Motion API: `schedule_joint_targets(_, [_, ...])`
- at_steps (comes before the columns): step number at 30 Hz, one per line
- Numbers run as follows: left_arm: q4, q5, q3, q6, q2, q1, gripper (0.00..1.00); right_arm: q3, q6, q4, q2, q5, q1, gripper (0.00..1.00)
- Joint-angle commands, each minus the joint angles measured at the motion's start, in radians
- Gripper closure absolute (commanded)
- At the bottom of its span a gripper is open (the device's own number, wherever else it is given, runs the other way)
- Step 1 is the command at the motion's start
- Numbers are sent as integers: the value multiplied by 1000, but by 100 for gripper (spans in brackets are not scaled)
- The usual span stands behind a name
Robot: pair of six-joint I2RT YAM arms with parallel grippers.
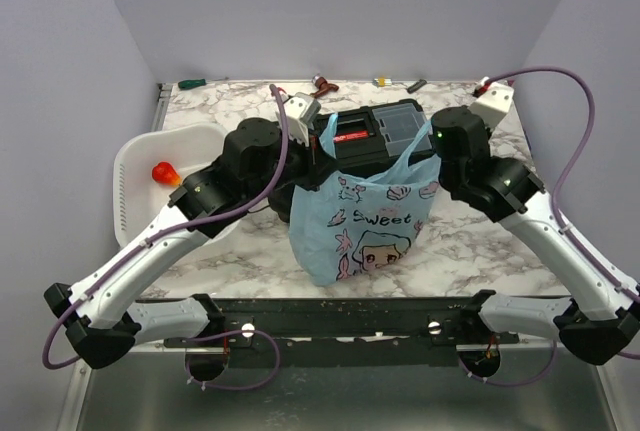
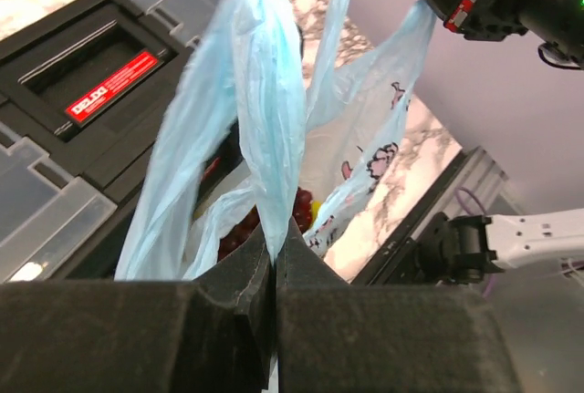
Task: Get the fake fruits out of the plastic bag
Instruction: Adjust the plastic bag at the center of the board.
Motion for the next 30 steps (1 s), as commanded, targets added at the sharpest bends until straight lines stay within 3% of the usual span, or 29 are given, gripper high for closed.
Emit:
schedule_joint_targets(1, [2, 76, 55, 22, -46, 36, 100, 126, -6, -43, -68, -41, -12, 99])
schedule_joint_targets(6, [-4, 61, -25, 42, -116, 94, 100, 62, -33, 27, -159, -154, -12, 99])
schedule_joint_targets(12, [-33, 27, -200, 30, -194, 127, 100, -187, 72, -8, -247, -378, -13, 99])
schedule_joint_targets(17, [-8, 88, -376, -30, -274, 129, 100, -372, 121, -36, -253, -600, -12, 99])
schedule_joint_targets(21, [-23, 127, -431, -50, -317, 130, 100, -406, 136, -61, -279, -636, -12, 99])
schedule_joint_targets(25, [-34, 135, -423, -59, -360, 131, 100, -340, 113, -88, -300, -634, -12, 97])
schedule_joint_targets(28, [-3, 173, -416, -76, -387, 130, 100, -284, 92, -121, -294, -630, -13, 88])
schedule_joint_targets(30, [32, 198, -428, -101, -401, 130, 100, -259, 73, -146, -287, -644, -12, 67])
